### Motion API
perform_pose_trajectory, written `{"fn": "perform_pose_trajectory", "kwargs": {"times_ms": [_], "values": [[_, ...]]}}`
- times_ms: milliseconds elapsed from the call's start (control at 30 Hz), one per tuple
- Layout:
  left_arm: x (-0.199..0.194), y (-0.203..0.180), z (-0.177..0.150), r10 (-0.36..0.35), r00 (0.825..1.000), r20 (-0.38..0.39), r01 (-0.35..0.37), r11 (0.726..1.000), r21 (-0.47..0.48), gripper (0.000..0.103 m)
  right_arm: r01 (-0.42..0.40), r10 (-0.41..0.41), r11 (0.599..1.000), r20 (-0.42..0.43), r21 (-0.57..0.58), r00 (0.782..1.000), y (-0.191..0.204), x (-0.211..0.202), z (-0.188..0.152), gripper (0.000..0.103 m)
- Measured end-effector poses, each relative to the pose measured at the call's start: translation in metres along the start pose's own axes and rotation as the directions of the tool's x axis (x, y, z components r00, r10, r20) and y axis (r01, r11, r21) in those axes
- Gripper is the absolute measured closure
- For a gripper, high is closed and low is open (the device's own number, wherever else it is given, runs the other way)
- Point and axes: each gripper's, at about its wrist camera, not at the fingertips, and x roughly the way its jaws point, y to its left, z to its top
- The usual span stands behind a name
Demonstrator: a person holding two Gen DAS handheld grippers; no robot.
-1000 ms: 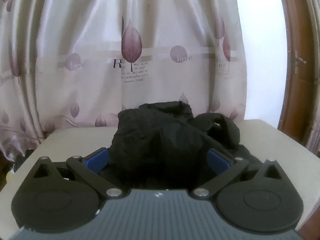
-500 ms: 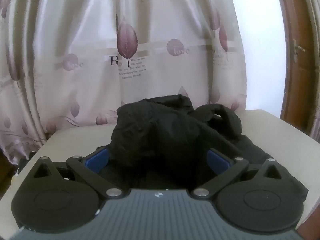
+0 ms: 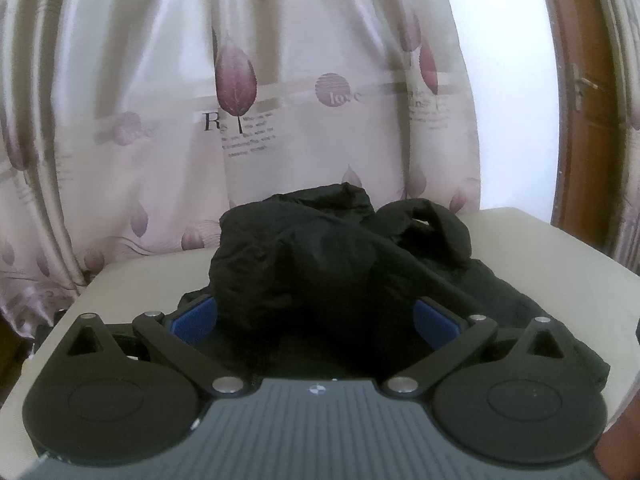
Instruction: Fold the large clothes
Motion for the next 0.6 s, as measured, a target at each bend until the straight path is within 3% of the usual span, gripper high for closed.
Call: {"fn": "perform_pose_trajectory", "kwargs": {"times_ms": [600], "values": [[-0.001, -0.022, -0.005, -0.004, 1.0, 0.019, 0.003, 0.997, 0.079, 0.0, -0.007, 0.008, 0.999, -0.022, 0.033, 1.0, -0.009, -0.002, -0.002, 0.0]]}}
